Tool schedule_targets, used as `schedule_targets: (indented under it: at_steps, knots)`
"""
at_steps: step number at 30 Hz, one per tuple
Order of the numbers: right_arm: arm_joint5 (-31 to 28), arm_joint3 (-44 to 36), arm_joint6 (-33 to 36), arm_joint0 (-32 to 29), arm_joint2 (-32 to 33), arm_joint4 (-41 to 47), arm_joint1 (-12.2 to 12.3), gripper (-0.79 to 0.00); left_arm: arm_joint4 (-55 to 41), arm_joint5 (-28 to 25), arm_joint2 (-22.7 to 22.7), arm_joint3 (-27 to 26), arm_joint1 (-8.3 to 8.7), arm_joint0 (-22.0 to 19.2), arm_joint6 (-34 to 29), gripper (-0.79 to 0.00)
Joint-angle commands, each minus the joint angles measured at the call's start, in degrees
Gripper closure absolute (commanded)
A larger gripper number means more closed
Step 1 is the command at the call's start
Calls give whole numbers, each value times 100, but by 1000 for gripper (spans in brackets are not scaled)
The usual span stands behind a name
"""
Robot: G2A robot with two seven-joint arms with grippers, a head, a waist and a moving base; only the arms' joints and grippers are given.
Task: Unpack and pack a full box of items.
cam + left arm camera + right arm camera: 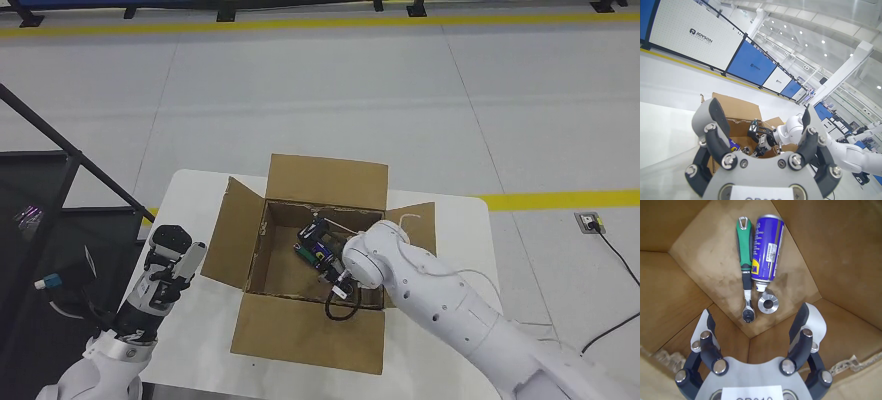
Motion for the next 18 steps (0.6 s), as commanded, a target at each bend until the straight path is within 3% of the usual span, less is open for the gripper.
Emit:
schedule_targets:
  at_steps: [1, 7, 8, 10, 12, 14, 18]
  knots:
    - [-97, 425, -50, 91, -95, 134, -151, -785, 0, 0, 0, 0, 0, 0, 0, -785]
    - [-295, 1362, -273, 242, -289, 256, -504, -785, 0, 0, 0, 0, 0, 0, 0, -785]
    - [-312, 1490, -317, 253, -307, 259, -551, -730, 0, 0, 0, 0, 0, 0, 0, -785]
    - [-319, 1711, -345, 279, -345, 258, -644, -299, 0, 0, 0, 0, 0, 0, 0, -785]
    - [-363, 1906, -361, 300, -367, 280, -727, -191, 0, 0, 0, 0, 0, 0, 0, -785]
    - [-404, 2071, -388, 323, -382, 287, -804, 0, 0, 0, 0, 0, 0, 0, 0, -785]
    - [-512, 2309, -456, 357, -380, 302, -923, 0, 0, 0, 0, 0, 0, 0, 0, -785]
